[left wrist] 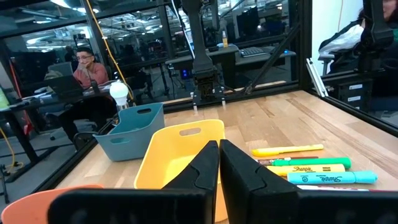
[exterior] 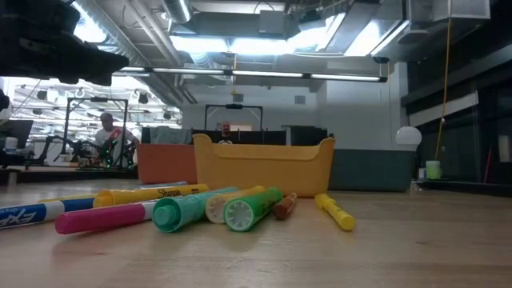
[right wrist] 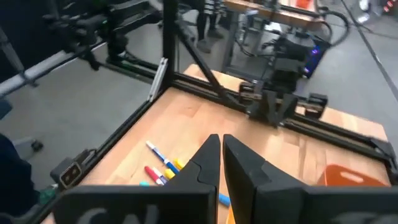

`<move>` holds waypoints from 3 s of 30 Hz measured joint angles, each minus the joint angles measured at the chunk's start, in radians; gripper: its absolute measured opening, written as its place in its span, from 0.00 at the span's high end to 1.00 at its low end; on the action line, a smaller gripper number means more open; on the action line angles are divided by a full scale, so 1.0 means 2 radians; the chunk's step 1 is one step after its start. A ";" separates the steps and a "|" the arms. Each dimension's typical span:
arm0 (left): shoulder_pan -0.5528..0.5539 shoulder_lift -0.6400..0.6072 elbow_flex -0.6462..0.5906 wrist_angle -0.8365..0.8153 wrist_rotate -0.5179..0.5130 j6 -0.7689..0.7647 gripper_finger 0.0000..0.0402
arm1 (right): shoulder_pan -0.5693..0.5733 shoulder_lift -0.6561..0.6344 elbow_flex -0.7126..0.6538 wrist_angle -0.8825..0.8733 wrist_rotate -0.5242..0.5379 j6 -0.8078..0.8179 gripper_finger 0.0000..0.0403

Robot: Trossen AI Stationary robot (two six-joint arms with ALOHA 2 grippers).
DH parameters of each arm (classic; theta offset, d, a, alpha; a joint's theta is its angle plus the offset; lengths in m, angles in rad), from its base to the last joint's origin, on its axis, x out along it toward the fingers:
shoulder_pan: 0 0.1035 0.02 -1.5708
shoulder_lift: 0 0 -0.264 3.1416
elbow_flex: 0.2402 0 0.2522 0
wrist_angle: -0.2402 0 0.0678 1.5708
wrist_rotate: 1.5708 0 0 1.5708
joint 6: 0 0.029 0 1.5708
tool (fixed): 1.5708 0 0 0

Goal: Pick & Place Markers
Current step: Put the right yellow small highlighter pen into the yellow bin

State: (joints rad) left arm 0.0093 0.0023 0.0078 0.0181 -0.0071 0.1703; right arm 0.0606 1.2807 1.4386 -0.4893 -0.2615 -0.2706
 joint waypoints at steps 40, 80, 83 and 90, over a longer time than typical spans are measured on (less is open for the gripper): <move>0.000 0.000 0.000 0.000 0.000 0.000 0.97 | 0.093 0.095 0.000 -0.131 0.052 -0.291 0.95; 0.000 0.000 0.000 0.000 0.000 0.000 0.98 | 0.117 0.260 0.000 -0.171 0.091 -0.323 0.90; 0.000 0.000 0.000 0.000 0.000 0.000 0.97 | 0.117 0.267 0.000 -0.167 0.091 -0.323 0.84; 0.000 0.000 0.000 0.001 0.000 0.000 0.98 | 0.117 0.281 0.000 -0.162 0.091 -0.324 0.67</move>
State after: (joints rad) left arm 0.0090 0.0021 0.0082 0.0196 -0.0074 0.1703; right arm 0.2955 1.8425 1.4380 -0.8126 -0.0799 -0.9176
